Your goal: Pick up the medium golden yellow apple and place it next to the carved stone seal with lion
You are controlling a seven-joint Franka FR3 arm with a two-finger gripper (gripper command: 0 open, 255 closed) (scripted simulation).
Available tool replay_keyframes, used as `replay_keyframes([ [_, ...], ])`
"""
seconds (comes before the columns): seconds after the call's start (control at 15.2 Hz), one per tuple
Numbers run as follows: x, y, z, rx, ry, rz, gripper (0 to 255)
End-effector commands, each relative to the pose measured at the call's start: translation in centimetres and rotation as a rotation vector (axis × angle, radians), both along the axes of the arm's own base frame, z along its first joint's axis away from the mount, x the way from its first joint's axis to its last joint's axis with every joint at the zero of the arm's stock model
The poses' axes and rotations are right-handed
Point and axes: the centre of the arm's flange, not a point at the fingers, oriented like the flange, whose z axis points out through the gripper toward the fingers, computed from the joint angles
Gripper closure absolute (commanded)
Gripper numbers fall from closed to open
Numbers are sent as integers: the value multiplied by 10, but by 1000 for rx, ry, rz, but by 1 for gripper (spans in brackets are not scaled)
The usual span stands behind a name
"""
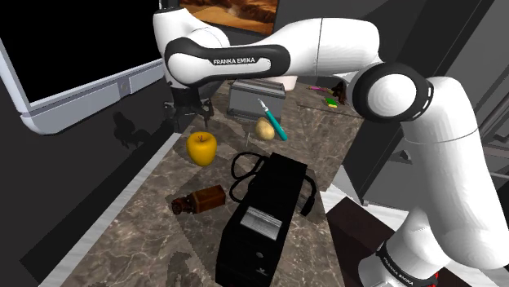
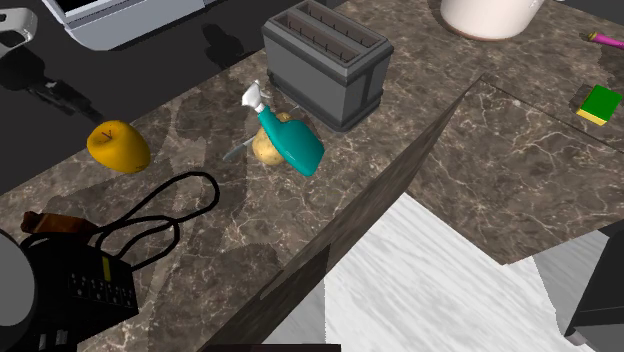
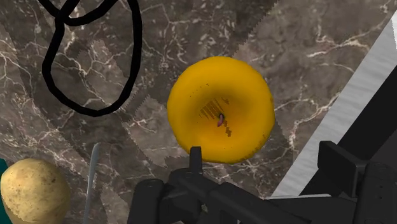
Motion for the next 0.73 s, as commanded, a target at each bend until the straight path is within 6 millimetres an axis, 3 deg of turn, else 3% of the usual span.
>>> replay_keyframes([
  [0.0, -2, 3, 19, 0, 0, 0, 0],
  [0.13, -3, 8, 42, 0, 0, 0, 0],
  [0.66, -3, 8, 42, 0, 0, 0, 0],
])
